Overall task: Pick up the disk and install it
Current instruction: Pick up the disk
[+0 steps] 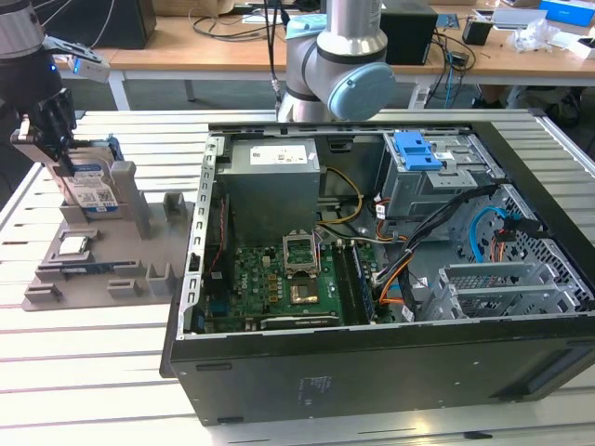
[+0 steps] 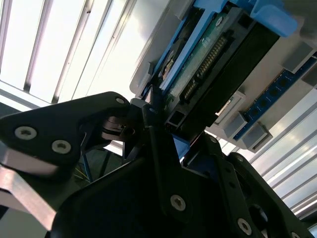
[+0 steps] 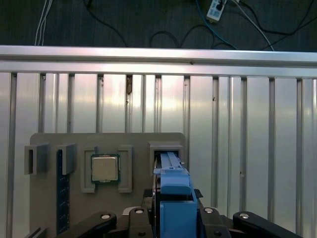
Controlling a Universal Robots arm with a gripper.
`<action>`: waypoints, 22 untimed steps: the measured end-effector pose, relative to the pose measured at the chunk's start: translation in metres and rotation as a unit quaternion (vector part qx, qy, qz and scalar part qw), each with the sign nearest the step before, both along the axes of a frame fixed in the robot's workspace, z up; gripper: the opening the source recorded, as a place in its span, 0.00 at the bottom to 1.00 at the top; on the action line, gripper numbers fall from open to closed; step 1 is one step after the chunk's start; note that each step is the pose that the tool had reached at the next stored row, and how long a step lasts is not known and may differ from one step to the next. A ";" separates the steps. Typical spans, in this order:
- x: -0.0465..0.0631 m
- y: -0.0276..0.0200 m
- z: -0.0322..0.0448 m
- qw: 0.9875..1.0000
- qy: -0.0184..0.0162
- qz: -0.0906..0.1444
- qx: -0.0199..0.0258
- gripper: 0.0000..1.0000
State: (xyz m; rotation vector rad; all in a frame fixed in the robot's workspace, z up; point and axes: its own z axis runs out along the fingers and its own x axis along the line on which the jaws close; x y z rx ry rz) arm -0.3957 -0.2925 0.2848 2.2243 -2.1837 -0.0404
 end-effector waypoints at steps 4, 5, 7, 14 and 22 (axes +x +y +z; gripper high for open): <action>0.000 -0.0002 0.0000 1.000 0.000 0.000 0.000 0.36; 0.000 -0.0002 0.0000 1.000 0.000 0.000 0.000 0.36; 0.000 -0.0002 0.0000 1.000 0.000 0.000 0.000 0.36; 0.000 -0.0005 0.0000 1.000 0.000 0.000 0.000 0.36; 0.000 -0.0006 0.0066 1.000 0.000 0.000 0.000 0.36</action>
